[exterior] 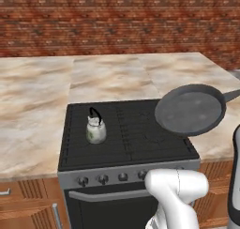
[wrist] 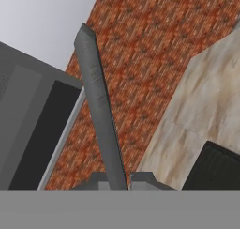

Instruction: Pick the pan from the cabinet and place it on the stove. Then turn on the stove burner for the pan.

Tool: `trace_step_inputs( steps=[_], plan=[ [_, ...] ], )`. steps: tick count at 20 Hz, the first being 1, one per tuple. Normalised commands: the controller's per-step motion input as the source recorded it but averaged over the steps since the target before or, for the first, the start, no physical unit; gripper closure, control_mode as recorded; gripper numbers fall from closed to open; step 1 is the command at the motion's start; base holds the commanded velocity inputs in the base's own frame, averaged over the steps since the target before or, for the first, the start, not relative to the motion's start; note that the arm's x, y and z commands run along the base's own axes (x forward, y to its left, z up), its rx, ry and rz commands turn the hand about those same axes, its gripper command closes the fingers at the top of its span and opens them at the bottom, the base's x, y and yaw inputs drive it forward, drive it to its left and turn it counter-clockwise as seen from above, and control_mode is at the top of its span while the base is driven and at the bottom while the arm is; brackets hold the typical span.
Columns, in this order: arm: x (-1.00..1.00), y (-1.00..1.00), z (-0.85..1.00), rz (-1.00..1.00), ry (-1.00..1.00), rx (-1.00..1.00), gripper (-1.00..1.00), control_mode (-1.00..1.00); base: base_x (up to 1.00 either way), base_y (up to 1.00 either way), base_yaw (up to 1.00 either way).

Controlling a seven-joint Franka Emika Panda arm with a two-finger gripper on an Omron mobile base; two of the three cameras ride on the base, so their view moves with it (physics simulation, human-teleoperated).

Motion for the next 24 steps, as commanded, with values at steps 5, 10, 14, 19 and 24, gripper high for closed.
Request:
trace_step_inputs(
  steps=[5, 10, 14, 19, 24],
  plan=[
    [0.0, 0.0, 0.0, 0.0, 0.0, 0.0, 1.0, 1.0, 0.16, 0.09, -0.03],
    [0.0, 0.0, 0.0, 0.0, 0.0, 0.0, 1.0, 1.0, 0.08, 0.22, -0.07],
    [0.0, 0.0, 0.0, 0.0, 0.0, 0.0, 1.0, 1.0, 0.08, 0.43, -0.1],
    [0.0, 0.0, 0.0, 0.0, 0.0, 0.0, 1.0, 1.0, 0.2, 0.45, -0.08],
    [0.0, 0.0, 0.0, 0.0, 0.0, 0.0, 1.0, 1.0, 0.27, 0.3, -0.03]
  ],
)
